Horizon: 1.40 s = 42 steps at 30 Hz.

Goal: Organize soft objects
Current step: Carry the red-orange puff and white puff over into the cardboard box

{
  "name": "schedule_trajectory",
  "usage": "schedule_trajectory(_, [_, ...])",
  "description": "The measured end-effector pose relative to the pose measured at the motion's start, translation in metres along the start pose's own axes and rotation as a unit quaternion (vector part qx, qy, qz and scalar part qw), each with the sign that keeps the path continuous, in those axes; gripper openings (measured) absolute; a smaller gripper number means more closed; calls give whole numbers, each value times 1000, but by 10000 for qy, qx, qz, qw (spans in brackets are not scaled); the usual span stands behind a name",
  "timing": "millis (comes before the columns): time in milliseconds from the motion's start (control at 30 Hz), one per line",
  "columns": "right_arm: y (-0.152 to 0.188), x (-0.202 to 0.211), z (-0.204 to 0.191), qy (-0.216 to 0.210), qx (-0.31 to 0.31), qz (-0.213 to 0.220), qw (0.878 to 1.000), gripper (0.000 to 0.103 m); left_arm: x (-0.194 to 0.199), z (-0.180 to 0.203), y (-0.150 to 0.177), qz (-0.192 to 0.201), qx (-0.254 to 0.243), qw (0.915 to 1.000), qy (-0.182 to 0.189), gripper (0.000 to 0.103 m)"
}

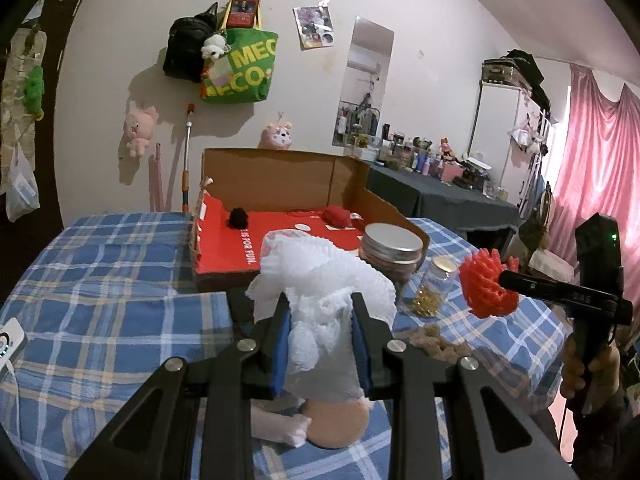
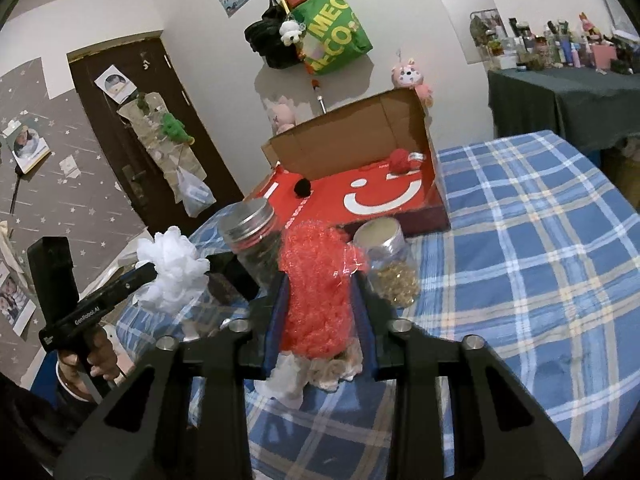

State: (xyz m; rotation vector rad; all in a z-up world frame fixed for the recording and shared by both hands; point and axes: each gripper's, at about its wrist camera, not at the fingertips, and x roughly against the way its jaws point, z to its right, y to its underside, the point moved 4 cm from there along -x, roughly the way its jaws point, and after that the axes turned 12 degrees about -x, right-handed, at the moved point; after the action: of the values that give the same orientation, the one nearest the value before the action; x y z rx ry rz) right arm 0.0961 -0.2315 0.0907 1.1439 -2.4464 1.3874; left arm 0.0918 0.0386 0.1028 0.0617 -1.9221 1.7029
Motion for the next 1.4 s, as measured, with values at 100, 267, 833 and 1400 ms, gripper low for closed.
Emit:
schedule_trajectory(100, [-8, 0, 1, 17, -11, 47, 10000, 20, 1, -5, -5, 40, 3, 10000, -48, 29])
schedule_trajectory(267, [-19, -3, 2, 8, -22, 111, 9999, 19, -4, -13, -13, 39, 32, 10000, -50, 28])
schedule_trajectory(833, [-72, -21, -10, 139, 287, 255, 9992, 19, -25, -36, -53, 108, -62, 9999, -52, 28])
schedule_trajectory(1400, [-147, -118, -33, 191, 969, -422, 9942, 19, -114, -56, -109, -390, -410, 9969, 542, 28])
